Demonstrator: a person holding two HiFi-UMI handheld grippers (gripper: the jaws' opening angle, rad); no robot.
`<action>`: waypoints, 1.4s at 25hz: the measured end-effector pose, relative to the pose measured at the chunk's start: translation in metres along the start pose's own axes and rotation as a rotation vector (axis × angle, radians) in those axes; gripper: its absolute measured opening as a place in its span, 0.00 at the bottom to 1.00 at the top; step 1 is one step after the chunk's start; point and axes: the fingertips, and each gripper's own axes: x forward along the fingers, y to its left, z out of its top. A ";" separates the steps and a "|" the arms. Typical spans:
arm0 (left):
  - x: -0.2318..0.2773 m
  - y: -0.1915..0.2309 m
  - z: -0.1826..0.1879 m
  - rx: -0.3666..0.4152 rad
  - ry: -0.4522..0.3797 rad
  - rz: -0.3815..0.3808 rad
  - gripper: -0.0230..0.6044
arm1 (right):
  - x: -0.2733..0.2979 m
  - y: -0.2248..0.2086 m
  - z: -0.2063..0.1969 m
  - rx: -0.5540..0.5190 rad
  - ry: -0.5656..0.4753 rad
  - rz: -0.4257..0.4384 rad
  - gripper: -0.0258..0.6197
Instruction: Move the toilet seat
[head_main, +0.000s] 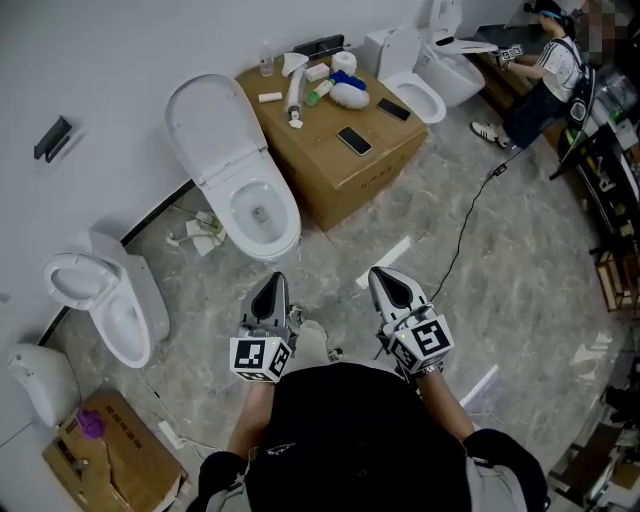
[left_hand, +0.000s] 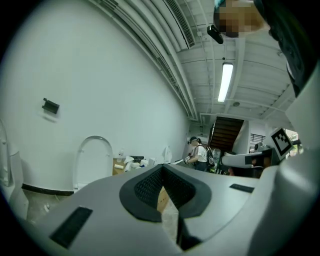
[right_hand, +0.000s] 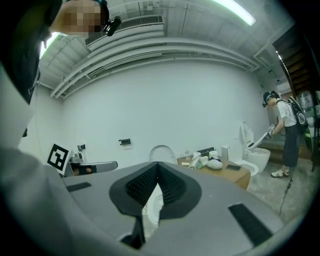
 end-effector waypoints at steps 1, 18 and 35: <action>0.010 0.008 0.004 -0.004 -0.003 0.001 0.05 | 0.014 -0.002 0.005 -0.012 0.004 0.011 0.06; 0.098 0.112 0.031 0.011 0.017 0.154 0.05 | 0.192 -0.027 0.023 -0.075 0.075 0.234 0.06; 0.144 0.163 -0.041 0.027 0.089 0.367 0.05 | 0.297 -0.048 -0.057 -0.143 0.222 0.544 0.06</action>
